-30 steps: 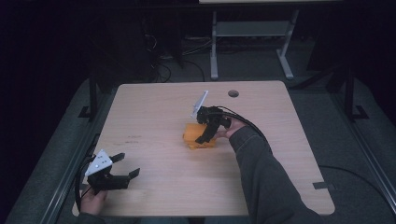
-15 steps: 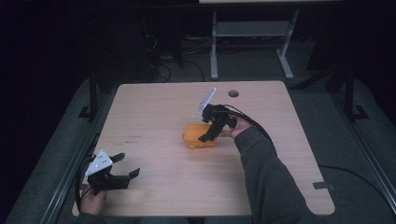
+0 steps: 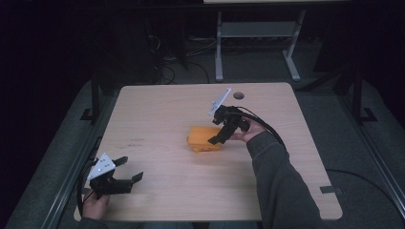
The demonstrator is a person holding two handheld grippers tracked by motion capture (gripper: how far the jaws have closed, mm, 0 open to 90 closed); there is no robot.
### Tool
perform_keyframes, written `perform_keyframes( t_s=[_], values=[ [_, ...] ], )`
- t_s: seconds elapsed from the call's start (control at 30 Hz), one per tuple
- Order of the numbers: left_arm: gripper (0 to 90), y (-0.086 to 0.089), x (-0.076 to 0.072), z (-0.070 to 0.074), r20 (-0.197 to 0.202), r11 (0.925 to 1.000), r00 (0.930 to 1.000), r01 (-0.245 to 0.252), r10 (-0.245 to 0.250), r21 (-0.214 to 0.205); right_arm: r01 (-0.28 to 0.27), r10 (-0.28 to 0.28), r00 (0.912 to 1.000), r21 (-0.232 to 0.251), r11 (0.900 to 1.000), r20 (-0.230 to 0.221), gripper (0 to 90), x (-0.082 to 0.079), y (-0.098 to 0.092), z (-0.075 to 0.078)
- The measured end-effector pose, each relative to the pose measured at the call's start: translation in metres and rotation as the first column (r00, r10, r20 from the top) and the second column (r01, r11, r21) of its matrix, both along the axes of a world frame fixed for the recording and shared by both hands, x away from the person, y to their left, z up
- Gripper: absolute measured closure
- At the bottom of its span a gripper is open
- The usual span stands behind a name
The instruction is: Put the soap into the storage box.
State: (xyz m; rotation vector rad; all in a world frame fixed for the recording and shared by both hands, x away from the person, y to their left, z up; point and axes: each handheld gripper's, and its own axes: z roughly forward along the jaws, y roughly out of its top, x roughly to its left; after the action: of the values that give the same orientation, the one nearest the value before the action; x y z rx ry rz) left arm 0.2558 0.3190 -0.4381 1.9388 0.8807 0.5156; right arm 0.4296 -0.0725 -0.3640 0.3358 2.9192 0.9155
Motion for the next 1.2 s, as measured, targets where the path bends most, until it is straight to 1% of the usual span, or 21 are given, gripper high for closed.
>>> perform_keyframes(
  t_s=[0.03, 0.27, 0.3, 0.5, 0.63, 0.77, 0.93, 1.0, 1.2],
  values=[
    [14.3, 0.0, 0.0, 0.0, -0.001, 1.0, 1.0, 0.001, -0.001, 0.001, 0.002, -0.002, 1.0, 0.005, 1.0, -0.002, 14.2, -0.001, -0.001, 0.0],
    [14.3, 0.0, 0.0, 0.0, 0.0, 1.0, 1.0, 0.001, -0.001, 0.003, 0.012, -0.012, 0.9999, -0.001, 0.9999, -0.002, 14.3, -0.004, -0.008, 0.002],
    [14.3, 0.0, 0.0, 0.0, 0.001, 1.0, 1.0, 0.001, -0.001, 0.003, 0.007, -0.007, 1.0, 0.002, 1.0, 0.003, 14.4, -0.004, -0.008, 0.002],
    [14.3, -0.001, 0.0, 0.0, 0.0, 1.0, 1.0, 0.004, -0.004, 0.006, 0.029, -0.029, 0.9996, 0.005, 0.9996, 0.0, 14.4, -0.008, -0.017, 0.003],
    [14.3, 0.0, 0.0, 0.0, -0.001, 1.0, 1.0, 0.002, -0.002, 0.005, 0.035, -0.035, 0.9993, 0.002, 0.9994, -0.012, 14.6, -0.009, -0.021, 0.003],
    [14.3, -0.001, 0.0, 0.0, 0.0, 1.0, 1.0, 0.004, -0.004, 0.008, 0.041, -0.041, 0.9992, 0.006, 0.9992, -0.005, 14.6, -0.01, -0.025, 0.004],
    [14.3, -0.001, 0.0, 0.0, 0.0, 1.0, 1.0, 0.004, -0.004, 0.007, 0.049, -0.048, 0.9987, 0.016, 0.9987, -0.013, 14.6, -0.013, -0.03, 0.004],
    [14.3, -0.001, 0.0, 0.0, -0.001, 1.0, 1.0, 0.004, -0.004, 0.007, 0.045, -0.045, 0.999, 0.015, 0.9989, -0.006, 14.6, -0.014, -0.032, 0.004],
    [14.3, -0.001, 0.0, 0.0, 0.0, 1.0, 1.0, 0.003, -0.003, 0.009, 0.057, -0.057, 0.9984, 0.011, 0.9983, -0.009, 14.8, -0.016, -0.037, 0.002]
  ],
)
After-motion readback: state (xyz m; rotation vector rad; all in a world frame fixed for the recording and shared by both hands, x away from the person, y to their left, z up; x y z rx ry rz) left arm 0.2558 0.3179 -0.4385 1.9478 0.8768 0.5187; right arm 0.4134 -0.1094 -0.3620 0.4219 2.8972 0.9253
